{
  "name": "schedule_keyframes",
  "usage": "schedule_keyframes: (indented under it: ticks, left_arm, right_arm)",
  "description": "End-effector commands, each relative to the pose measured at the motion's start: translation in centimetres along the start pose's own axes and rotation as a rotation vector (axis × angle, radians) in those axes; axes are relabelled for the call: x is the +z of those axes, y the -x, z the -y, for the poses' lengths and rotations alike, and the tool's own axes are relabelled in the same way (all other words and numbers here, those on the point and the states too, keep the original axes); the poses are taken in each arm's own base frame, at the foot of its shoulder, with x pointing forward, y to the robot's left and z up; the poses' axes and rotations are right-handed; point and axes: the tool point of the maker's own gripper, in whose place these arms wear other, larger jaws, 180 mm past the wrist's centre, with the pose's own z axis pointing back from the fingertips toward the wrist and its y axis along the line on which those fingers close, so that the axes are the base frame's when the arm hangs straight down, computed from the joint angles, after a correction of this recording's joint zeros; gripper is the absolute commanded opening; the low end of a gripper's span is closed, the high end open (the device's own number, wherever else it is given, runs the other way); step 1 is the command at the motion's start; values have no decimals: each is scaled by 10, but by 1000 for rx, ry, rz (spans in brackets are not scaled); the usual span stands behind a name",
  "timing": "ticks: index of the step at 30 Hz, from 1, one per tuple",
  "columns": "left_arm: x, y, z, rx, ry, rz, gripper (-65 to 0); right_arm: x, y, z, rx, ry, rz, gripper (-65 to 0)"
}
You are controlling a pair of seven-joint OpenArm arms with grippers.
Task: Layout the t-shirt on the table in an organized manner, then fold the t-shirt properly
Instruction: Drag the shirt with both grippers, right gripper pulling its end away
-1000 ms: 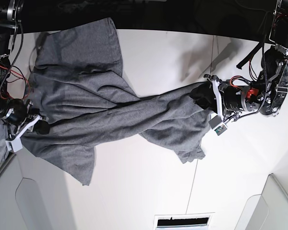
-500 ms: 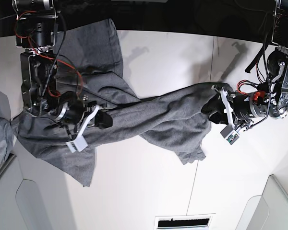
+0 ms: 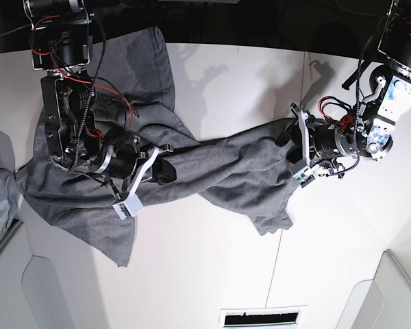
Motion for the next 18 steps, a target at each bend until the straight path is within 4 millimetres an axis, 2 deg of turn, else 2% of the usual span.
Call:
schedule_keyframes:
  ticks: [1, 4, 7, 13, 18]
  left_arm:
    - [5, -14, -10, -15, -19, 42, -429]
    - [5, -15, -13, -28, -29, 40, -639]
    - [8, -29, -23, -43, -51, 62, -650]
    - [27, -79, -50, -115, -120, 129, -650]
    - [44, -127, -73, -166, -177, 217, -650]
  right_arm:
    - [2, -8, -3, 5, -12, 27, -650]
    - [2, 14, -5, -20, -15, -6, -650]
    - [2, 35, -8, -46, -20, -35, -650]
    - [3, 66, -14, -87, -27, -74, -650]
    - [3, 69, -15, -91, -28, -79, -650]
